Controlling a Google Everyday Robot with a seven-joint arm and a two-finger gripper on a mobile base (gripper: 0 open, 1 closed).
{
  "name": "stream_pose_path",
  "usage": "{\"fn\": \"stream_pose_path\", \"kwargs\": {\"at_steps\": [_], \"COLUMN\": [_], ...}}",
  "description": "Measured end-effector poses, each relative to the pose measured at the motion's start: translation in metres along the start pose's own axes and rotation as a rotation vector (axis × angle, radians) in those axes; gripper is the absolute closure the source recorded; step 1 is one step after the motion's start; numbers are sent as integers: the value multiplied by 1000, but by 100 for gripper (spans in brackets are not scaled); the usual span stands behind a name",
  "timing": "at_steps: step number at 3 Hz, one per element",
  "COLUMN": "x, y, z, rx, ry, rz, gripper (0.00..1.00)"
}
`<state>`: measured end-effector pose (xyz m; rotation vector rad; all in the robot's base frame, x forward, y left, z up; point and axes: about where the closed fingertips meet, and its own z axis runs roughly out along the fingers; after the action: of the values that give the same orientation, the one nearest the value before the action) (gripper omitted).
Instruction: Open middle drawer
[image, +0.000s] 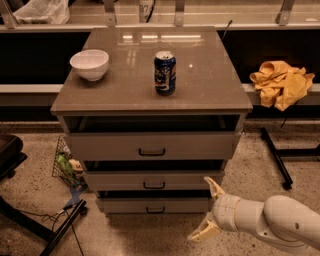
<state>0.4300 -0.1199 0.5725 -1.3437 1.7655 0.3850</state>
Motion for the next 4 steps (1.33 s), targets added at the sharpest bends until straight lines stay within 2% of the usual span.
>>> {"fn": "stream_pose_path", "kwargs": {"at_steps": [1, 2, 3, 4], "x": [0, 6, 26, 42], "y": [0, -12, -42, -66], "z": [2, 22, 72, 109], "rx": [-1, 1, 6, 9], "ry": [-2, -22, -27, -6], "rz": [2, 13, 27, 24], "gripper": [0, 0, 0, 0]}}
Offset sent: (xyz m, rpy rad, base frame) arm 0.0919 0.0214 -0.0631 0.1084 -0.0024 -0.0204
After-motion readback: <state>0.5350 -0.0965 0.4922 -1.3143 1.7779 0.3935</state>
